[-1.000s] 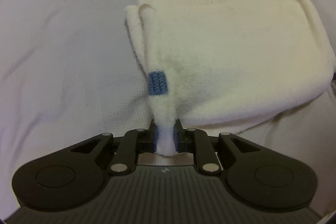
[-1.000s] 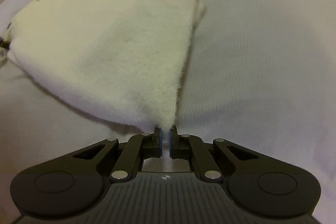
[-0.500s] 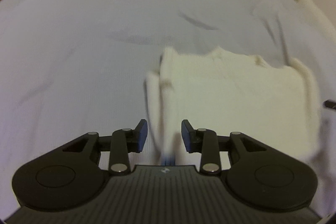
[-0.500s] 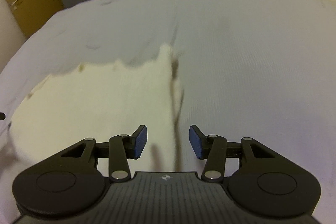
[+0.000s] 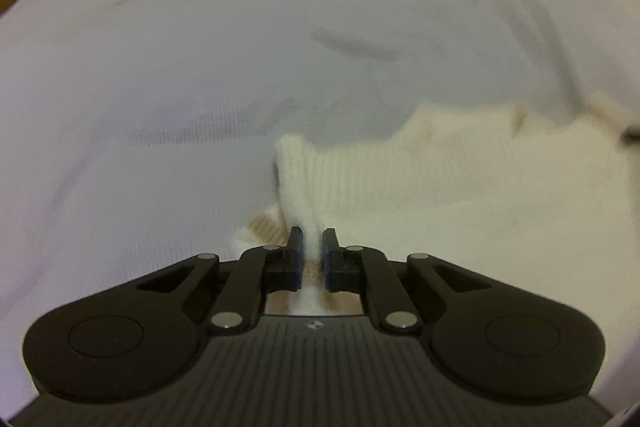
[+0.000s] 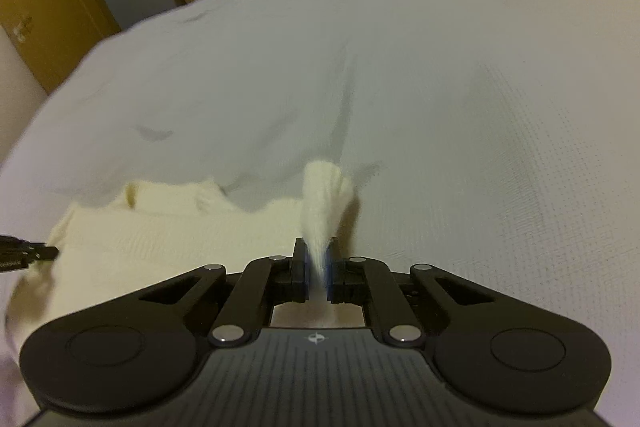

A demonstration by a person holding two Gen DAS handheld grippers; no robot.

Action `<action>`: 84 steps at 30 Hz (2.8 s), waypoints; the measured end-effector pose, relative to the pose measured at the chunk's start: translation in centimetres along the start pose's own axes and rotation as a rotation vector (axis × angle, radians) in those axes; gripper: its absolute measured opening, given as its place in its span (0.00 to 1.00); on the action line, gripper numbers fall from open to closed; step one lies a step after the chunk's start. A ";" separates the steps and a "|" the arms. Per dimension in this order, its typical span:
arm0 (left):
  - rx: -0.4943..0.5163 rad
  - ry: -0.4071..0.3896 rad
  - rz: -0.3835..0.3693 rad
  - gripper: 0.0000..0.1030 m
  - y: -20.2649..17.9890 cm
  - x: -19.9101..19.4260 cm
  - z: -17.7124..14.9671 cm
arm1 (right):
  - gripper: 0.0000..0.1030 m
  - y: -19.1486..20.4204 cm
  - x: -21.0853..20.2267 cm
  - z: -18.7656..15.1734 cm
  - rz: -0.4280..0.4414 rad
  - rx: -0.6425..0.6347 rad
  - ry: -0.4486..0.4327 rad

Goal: Fold clothes

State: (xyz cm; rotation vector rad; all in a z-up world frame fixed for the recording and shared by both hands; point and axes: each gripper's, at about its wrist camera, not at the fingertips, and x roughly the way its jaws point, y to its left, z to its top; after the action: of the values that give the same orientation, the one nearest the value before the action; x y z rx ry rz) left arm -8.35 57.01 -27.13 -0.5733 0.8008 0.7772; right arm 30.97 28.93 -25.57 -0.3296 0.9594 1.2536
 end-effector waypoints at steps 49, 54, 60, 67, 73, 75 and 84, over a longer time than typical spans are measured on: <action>-0.100 -0.010 0.270 0.13 3.3 -3.9 -0.7 | 0.41 2.0 -5.1 -3.9 -0.275 -0.035 -0.190; -0.144 0.036 0.142 0.21 -0.1 -9.6 -7.7 | 0.39 2.1 -9.9 -10.5 -0.208 0.074 -0.087; -0.433 0.081 0.109 0.27 2.0 -9.1 -13.2 | 0.42 -0.3 -9.9 -16.7 -0.120 0.316 0.002; -0.310 0.124 0.158 0.19 1.8 -7.5 -13.9 | 0.03 -2.6 -8.8 -17.4 -0.109 0.411 0.019; -0.211 0.132 0.271 0.12 -1.6 -12.2 -11.9 | 0.09 -4.5 -12.2 -16.5 -0.187 0.503 -0.019; -0.169 0.092 0.246 0.13 -3.7 -13.7 -11.3 | 0.14 -3.7 -13.4 -16.3 -0.136 0.463 -0.043; -0.147 0.289 0.384 0.16 -7.9 -8.0 -11.7 | 0.31 -3.2 -10.2 -16.7 -0.103 0.409 0.089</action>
State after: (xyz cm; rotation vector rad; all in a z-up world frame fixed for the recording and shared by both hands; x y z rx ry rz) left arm -10.54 40.98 -26.16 -0.6826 1.1461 1.1282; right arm 26.66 9.87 -28.52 -0.1114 1.2314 0.9276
